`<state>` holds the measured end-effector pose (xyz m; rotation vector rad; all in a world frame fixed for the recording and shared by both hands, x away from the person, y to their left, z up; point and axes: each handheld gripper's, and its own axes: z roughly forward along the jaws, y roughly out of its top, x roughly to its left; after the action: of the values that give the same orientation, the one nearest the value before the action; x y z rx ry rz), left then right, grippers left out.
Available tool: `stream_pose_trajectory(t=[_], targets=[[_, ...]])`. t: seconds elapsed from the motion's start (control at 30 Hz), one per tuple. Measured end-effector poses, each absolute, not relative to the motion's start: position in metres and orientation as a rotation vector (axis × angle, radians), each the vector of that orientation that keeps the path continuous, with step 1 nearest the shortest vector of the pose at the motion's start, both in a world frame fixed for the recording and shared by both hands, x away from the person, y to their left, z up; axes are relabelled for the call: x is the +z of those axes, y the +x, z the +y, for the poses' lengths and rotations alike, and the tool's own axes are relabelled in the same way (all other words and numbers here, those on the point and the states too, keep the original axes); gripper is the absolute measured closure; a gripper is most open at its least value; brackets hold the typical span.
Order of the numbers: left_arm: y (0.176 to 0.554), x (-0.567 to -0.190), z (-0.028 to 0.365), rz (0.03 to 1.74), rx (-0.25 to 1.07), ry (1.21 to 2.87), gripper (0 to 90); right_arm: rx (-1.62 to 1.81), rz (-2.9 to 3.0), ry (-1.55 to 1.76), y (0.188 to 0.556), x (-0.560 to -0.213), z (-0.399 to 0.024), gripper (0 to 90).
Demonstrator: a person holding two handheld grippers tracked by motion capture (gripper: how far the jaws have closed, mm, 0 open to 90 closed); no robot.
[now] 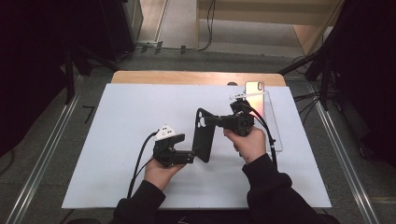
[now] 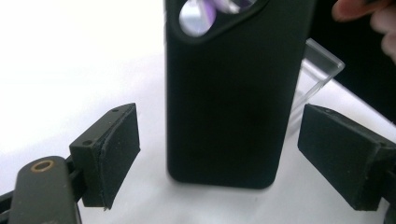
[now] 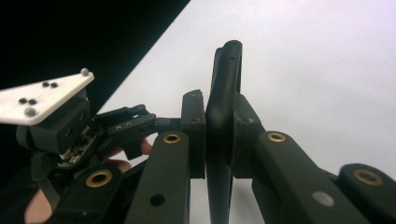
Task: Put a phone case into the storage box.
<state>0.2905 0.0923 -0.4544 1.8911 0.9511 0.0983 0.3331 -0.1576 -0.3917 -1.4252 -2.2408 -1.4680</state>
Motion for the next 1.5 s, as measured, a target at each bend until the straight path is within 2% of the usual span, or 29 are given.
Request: stream_pose_trajectory(t=[0.3,0.53,0.6,0.7,0.83,0.9,1.13,1.27,1.5], targets=[[0.299,-0.443,0.097,0.942,-0.037,2.049,15.4,-1.469,-2.35,-1.39,0.328,-0.389,-0.16,77.4],[0.303,-0.429,0.104,0.902,-0.064,2.115,15.5,-1.464,-2.423,-1.298,0.324,-0.389,-0.16,77.4],[0.303,-0.424,0.108,0.884,-0.057,2.12,20.9,-1.47,-2.429,-1.274,0.323,-0.389,-0.16,77.4],[0.304,-0.417,0.114,0.869,-0.048,2.12,21.4,-1.466,-2.433,-1.241,0.322,-0.39,-0.16,77.4],[0.309,-0.413,0.121,0.81,-0.117,2.095,30.8,-1.469,-2.448,-1.198,0.32,-0.39,-0.16,77.4],[0.311,-0.411,0.121,0.797,-0.134,2.103,30.8,-1.466,-2.452,-1.187,0.319,-0.39,-0.16,77.4],[0.317,-0.405,0.121,0.739,-0.137,2.152,30.7,-1.473,-2.447,-1.135,0.318,-0.391,-0.163,77.4],[0.317,-0.401,0.12,0.688,-0.093,2.17,30.6,-1.46,-2.471,-1.094,0.316,-0.391,-0.163,77.4],[0.321,-0.394,0.119,0.611,-0.081,2.157,30.6,-1.481,-2.503,-0.973,0.312,-0.39,-0.164,77.4]])
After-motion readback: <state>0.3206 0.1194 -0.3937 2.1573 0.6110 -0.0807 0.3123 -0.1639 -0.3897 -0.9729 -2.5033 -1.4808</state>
